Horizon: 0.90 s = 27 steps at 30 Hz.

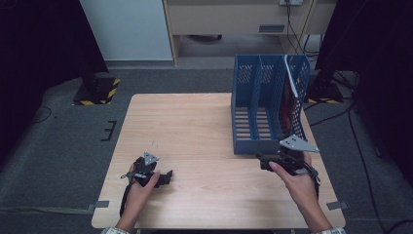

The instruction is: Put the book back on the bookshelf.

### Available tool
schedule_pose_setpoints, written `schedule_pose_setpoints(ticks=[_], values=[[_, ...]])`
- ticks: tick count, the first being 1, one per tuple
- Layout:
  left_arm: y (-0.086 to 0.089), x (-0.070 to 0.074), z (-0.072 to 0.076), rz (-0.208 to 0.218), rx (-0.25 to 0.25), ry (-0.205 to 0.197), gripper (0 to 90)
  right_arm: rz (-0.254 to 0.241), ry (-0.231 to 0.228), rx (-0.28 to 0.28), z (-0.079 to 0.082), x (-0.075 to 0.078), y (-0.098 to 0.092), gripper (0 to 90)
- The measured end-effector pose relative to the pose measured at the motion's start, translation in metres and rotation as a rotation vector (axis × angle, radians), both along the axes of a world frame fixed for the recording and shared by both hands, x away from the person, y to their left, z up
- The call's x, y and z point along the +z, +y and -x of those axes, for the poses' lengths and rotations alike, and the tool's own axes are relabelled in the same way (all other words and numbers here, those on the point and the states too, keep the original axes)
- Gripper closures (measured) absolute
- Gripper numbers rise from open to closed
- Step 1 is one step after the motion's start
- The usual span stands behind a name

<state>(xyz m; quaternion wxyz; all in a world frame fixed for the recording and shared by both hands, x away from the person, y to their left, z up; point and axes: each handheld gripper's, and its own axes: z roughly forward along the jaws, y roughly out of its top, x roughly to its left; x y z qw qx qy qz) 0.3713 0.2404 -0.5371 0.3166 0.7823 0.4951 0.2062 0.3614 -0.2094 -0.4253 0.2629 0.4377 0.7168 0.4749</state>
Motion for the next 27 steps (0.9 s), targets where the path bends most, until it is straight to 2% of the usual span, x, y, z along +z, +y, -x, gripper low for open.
schedule_pose_setpoints(ticks=[10, 13, 27], values=[[0.0, 0.0, 0.0, 0.0, -0.001, 0.001, 0.0, 0.002, 0.025, 0.066, -0.006, -0.001, 0.024, 4.4], [0.0, 0.0, 0.0, 0.0, -0.001, 0.001, 0.0, -0.024, 0.042, 0.089, -0.01, -0.003, 0.033, 4.5], [0.0, 0.0, 0.0, 0.001, -0.003, 0.002, 0.0, 0.023, 0.062, 0.176, -0.027, -0.012, 0.083, 6.2]])
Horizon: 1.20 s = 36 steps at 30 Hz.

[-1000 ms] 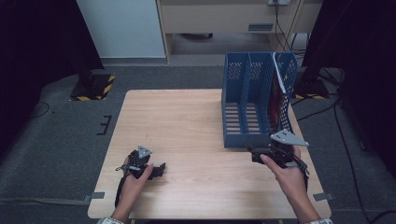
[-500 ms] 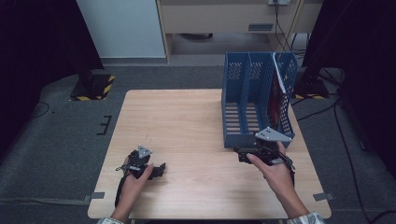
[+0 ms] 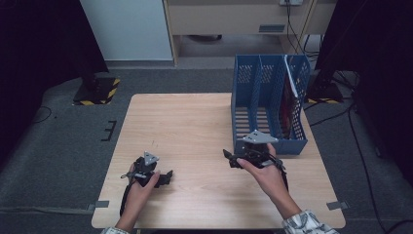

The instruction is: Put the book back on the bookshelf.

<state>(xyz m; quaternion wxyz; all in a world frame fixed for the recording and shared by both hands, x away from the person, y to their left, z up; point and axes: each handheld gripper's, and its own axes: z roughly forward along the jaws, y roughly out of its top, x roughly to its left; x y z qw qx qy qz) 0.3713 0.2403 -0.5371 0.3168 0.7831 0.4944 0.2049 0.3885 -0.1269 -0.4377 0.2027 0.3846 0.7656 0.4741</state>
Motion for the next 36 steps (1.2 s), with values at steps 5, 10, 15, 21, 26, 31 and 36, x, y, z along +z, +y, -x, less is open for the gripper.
schedule_pose_setpoints(ticks=[5, 10, 15, 21, 26, 31, 36], values=[[0.0, 0.0, 0.0, 0.001, -0.002, 0.001, 0.0, 0.012, -0.003, 0.029, -0.003, -0.004, 0.016, 7.0], [0.0, 0.0, 0.0, 0.001, -0.003, 0.002, 0.0, 0.028, -0.002, 0.056, -0.003, -0.009, 0.029, 8.0], [0.0, 0.0, 0.0, 0.002, -0.006, 0.002, 0.0, 0.051, 0.016, 0.093, -0.001, -0.018, 0.04, 10.1], [0.0, 0.0, 0.0, 0.002, -0.008, 0.002, 0.0, 0.077, 0.041, 0.124, 0.002, -0.029, 0.047, 12.0], [-0.001, 0.0, 0.0, 0.003, -0.009, 0.002, 0.0, 0.092, 0.061, 0.143, 0.005, -0.036, 0.05, 12.2], [-0.001, 0.0, 0.0, 0.003, -0.009, 0.002, 0.0, 0.108, 0.083, 0.16, 0.007, -0.045, 0.053, 12.1], [-0.001, 0.0, 0.0, 0.003, -0.01, 0.002, 0.0, 0.125, 0.1, 0.177, 0.009, -0.053, 0.059, 12.3]])
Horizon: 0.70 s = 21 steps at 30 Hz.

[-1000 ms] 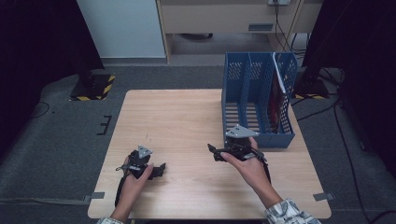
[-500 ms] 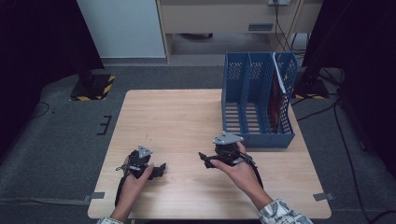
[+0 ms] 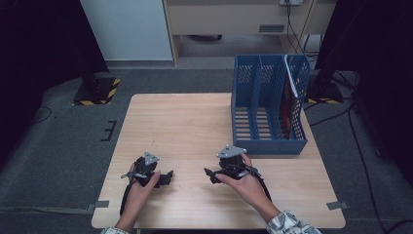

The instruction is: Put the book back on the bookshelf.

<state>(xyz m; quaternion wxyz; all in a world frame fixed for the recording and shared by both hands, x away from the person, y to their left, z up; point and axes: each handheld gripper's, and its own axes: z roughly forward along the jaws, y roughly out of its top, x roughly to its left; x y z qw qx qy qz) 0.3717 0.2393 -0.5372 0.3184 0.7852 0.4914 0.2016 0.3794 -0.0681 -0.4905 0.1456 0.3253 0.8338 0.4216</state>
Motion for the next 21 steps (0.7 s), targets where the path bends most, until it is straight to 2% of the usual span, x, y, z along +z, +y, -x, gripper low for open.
schedule_pose_setpoints(ticks=[8, 13, 21], values=[[0.0, 0.0, 0.0, 0.0, 0.0, 0.0, 0.0, 0.034, 0.035, 0.021, 0.002, -0.012, 0.009, 10.9], [0.0, 0.0, 0.0, 0.0, -0.001, 0.0, 0.0, 0.035, 0.053, 0.022, -0.002, -0.017, 0.013, 9.6], [0.0, 0.0, 0.0, 0.0, -0.003, 0.0, 0.0, -0.014, 0.078, -0.033, -0.015, -0.024, 0.019, 9.7]])
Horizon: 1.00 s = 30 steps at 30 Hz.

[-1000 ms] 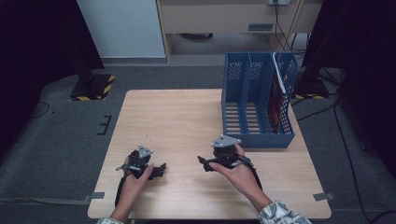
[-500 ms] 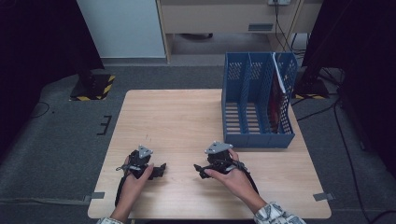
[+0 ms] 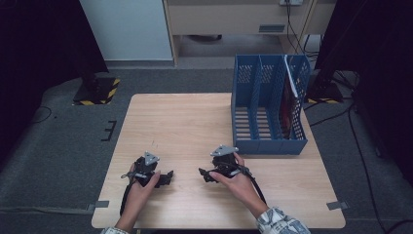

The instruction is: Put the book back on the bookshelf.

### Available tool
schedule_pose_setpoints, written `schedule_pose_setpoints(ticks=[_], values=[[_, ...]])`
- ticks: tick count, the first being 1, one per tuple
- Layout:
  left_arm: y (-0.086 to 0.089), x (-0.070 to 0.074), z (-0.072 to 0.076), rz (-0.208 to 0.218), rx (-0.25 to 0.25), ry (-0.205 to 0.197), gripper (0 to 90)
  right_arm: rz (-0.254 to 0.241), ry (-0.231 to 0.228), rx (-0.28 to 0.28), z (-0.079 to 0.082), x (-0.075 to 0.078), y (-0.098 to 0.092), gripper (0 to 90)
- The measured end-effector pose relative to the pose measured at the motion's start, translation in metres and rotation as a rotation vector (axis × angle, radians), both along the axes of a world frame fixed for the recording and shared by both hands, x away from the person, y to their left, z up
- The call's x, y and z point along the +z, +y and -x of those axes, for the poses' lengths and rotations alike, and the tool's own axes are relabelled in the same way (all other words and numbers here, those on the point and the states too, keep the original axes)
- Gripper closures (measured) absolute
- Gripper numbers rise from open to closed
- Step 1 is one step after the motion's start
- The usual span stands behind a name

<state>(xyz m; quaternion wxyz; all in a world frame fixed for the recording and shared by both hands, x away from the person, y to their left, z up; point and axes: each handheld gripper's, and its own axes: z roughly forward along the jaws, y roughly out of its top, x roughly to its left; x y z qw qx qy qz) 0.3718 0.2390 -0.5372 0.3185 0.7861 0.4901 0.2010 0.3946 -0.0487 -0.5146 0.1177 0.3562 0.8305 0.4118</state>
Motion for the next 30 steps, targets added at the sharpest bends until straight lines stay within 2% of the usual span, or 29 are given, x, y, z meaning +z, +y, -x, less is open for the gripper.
schedule_pose_setpoints(ticks=[6, 8, 12, 14, 17, 19, 21, 23, 30], values=[[0.0, 0.0, 0.0, 0.0, -0.002, 0.0, 0.0, -0.011, 0.004, -0.025, -0.005, -0.005, 0.007, 9.5], [0.0, 0.0, 0.0, 0.0, -0.003, 0.0, 0.0, 0.011, 0.008, -0.036, -0.008, -0.01, 0.009, 9.3], [0.0, 0.0, 0.0, 0.0, -0.004, 0.001, 0.0, 0.012, 0.018, -0.072, -0.011, -0.017, 0.011, 9.4], [0.0, 0.0, 0.0, 0.001, -0.004, 0.001, 0.0, 0.042, 0.005, -0.083, -0.013, -0.02, 0.013, 9.5], [-0.001, 0.0, 0.0, 0.0, -0.005, 0.0, 0.0, 0.066, 0.02, -0.1, -0.015, -0.024, 0.015, 9.4], [-0.001, 0.0, 0.0, 0.0, -0.006, 0.0, 0.0, 0.073, 0.008, -0.118, -0.015, -0.024, 0.017, 9.6], [-0.001, 0.0, 0.0, 0.0, -0.006, 0.0, 0.0, 0.084, 0.01, -0.113, -0.015, -0.024, 0.019, 9.4], [-0.001, 0.0, 0.0, 0.0, -0.006, 0.0, 0.0, 0.119, -0.006, -0.102, -0.014, -0.024, 0.022, 9.0], [-0.001, 0.0, 0.0, 0.0, -0.008, 0.0, 0.0, 0.121, -0.005, -0.105, -0.012, -0.025, 0.022, 7.8]])
